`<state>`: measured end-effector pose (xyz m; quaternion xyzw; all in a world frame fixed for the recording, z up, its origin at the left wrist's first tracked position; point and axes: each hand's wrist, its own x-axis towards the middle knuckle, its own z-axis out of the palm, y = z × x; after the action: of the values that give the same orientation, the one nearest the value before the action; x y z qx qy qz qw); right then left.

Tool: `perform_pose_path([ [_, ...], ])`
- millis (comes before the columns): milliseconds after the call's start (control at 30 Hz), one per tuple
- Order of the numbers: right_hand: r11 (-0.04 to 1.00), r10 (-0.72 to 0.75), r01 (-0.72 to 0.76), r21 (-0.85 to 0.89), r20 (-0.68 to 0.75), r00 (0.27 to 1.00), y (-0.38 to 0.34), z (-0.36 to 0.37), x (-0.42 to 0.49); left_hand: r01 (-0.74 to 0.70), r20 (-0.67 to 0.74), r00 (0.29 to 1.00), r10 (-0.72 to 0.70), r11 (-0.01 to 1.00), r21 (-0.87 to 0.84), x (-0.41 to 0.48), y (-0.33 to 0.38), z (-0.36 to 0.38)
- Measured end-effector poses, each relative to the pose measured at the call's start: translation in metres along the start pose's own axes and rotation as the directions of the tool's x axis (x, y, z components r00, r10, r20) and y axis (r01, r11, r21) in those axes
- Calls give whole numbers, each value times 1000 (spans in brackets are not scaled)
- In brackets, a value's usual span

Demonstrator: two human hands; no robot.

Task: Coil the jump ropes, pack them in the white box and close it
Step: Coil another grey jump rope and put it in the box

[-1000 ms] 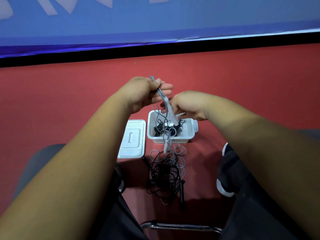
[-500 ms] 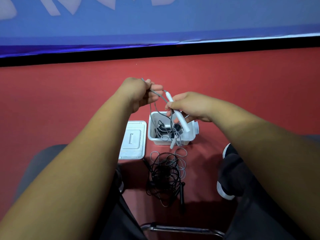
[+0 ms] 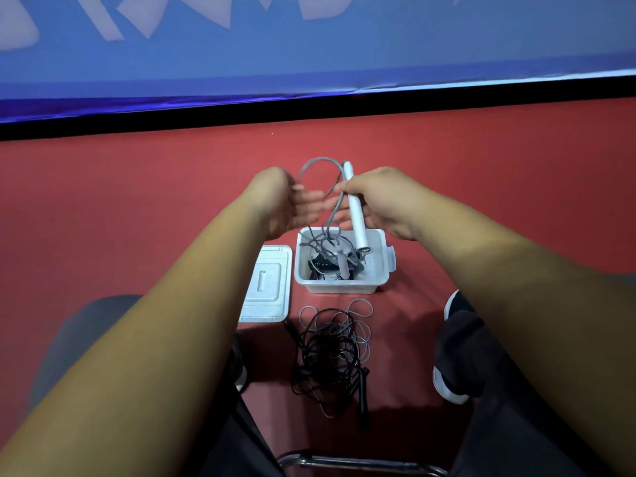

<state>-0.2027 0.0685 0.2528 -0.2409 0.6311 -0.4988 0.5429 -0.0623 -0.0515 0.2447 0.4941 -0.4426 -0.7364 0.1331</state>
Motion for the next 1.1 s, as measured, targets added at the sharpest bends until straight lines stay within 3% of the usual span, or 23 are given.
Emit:
perform_pose_path([
  [100,970,22,-12,242,-40,999,-7,1,0,29,179,982,-59,986,165,-6,-11,7],
  [233,916,37,6,400,-99,994,-9,-4,0,1,346,937,-58,987,161,3,-14,10],
  [333,865,56,21,502,-138,989,-10,-10,3,-100,413,909,-49,938,332,7,-17,11],
  [500,845,83,43,533,-210,974,-7,-18,6,-378,428,900,82,636,673,2,-33,7],
  [567,844,103,40,536,-234,967,-4,-19,7,-358,388,920,61,535,765,9,-39,2],
  [667,793,134,54,606,-260,956,-7,-20,7,-280,281,959,20,200,939,16,-44,-6],
  [700,789,124,76,610,-279,952,-8,-21,7,-247,248,969,12,153,957,16,-46,-7],
  [900,862,97,110,495,-374,922,-3,-24,13,-265,259,964,64,328,907,2,-36,-1],
  [1000,872,135,75,483,-385,913,2,-27,18,-302,274,952,134,540,786,-3,-28,1],
  [1100,911,201,-44,411,-347,916,9,-31,23,-260,295,950,102,780,570,-6,-22,4],
])
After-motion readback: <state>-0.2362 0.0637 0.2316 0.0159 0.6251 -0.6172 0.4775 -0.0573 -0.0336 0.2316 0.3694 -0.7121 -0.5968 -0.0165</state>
